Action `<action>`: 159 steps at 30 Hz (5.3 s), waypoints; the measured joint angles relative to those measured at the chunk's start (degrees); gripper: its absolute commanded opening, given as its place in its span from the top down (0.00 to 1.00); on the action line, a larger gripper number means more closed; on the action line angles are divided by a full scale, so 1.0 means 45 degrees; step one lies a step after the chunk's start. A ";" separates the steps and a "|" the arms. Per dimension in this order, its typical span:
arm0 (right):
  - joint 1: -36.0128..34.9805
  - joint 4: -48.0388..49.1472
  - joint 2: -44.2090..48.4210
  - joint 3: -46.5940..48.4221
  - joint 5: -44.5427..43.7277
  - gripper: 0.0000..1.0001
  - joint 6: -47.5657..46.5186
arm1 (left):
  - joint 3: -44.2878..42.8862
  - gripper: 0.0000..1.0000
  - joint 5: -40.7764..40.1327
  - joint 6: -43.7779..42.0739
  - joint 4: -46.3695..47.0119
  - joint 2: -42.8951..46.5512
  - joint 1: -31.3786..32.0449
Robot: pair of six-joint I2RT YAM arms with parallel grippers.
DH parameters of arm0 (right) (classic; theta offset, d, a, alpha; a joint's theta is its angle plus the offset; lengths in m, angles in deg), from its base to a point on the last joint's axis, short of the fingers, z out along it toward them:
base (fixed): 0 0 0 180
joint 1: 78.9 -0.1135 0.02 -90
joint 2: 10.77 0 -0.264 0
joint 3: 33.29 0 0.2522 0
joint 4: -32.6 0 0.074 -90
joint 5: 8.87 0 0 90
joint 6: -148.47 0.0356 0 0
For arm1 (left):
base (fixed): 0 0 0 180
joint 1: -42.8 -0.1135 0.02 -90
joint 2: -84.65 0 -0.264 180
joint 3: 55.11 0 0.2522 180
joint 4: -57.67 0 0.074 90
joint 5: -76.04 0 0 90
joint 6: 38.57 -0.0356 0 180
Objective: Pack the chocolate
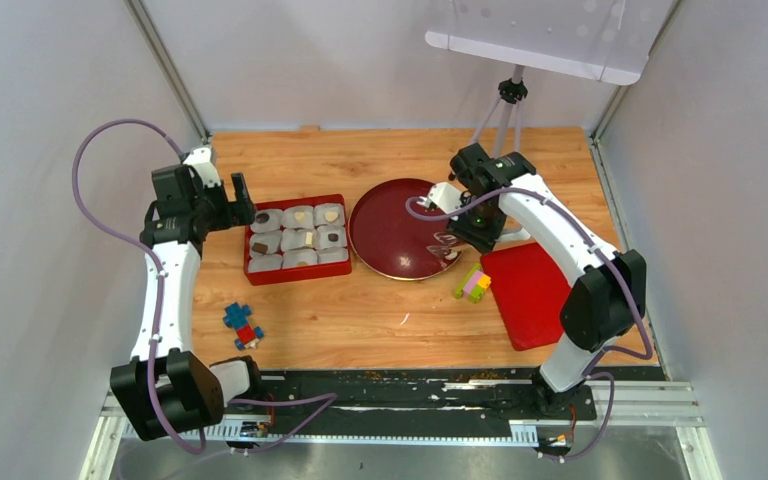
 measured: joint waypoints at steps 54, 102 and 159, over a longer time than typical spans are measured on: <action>0.0296 -0.0544 -0.0850 -0.0146 -0.2395 0.79 -0.0321 | -0.0068 0.00 0.0058 0.0083 0.0170 -0.0019 -0.0039; -0.4935 0.0554 -0.9904 1.3143 0.5542 0.91 0.1564 | -0.2540 0.00 -0.2045 -0.2501 -0.3832 0.0661 -0.0884; -0.3084 0.1768 -0.4726 0.8247 0.3721 0.70 0.1919 | -0.1477 0.00 0.0238 -0.0447 -0.1302 -0.0165 -0.0884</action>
